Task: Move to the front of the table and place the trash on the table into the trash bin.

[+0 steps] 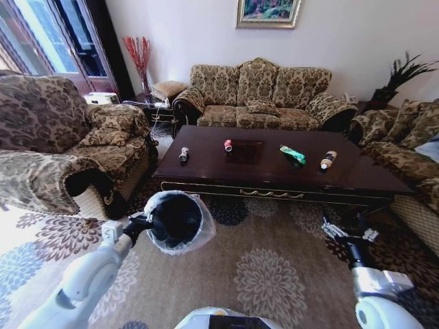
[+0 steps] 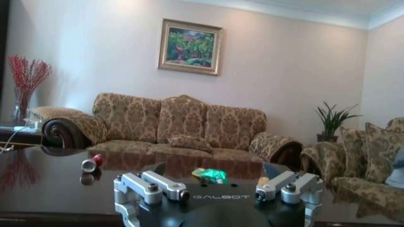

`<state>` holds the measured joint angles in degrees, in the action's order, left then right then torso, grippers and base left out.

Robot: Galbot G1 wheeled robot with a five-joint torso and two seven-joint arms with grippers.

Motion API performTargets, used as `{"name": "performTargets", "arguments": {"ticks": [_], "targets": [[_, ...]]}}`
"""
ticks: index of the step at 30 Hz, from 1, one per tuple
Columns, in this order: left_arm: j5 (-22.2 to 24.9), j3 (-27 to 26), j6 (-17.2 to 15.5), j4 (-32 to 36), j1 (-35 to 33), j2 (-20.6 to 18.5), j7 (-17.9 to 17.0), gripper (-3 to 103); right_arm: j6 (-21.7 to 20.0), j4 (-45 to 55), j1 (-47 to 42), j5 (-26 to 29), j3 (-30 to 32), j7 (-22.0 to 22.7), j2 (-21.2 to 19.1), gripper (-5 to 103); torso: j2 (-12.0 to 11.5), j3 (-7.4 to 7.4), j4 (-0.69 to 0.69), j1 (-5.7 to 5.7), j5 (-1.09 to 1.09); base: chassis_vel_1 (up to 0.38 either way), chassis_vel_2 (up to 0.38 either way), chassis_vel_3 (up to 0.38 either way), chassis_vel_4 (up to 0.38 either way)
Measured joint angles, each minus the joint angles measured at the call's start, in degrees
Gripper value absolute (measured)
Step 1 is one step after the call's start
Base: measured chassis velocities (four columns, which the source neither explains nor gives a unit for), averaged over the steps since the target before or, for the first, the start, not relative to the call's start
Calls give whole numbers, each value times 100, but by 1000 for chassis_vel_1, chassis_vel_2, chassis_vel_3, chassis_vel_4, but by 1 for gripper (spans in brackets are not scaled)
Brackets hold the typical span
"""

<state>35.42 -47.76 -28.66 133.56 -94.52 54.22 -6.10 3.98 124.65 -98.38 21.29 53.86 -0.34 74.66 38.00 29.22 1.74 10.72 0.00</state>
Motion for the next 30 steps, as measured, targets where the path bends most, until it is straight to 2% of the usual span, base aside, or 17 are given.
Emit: {"name": "performTargets", "arguments": {"ticks": [6, 30], "targets": [[197, -466, 0, 76, -92, -150, 123, 2, -148, -72, 260, -107, -115, -27, -24, 100, 177, 100, 1, 76, 0, 0, 0, 0, 0], [538, -607, -25, 155, -27, -203, 185, 2, -300, 78, 259, -170, -82, -16, -17, 100, 760, 432, 0, 327, 0, 0, 0, 0, 0]]}}
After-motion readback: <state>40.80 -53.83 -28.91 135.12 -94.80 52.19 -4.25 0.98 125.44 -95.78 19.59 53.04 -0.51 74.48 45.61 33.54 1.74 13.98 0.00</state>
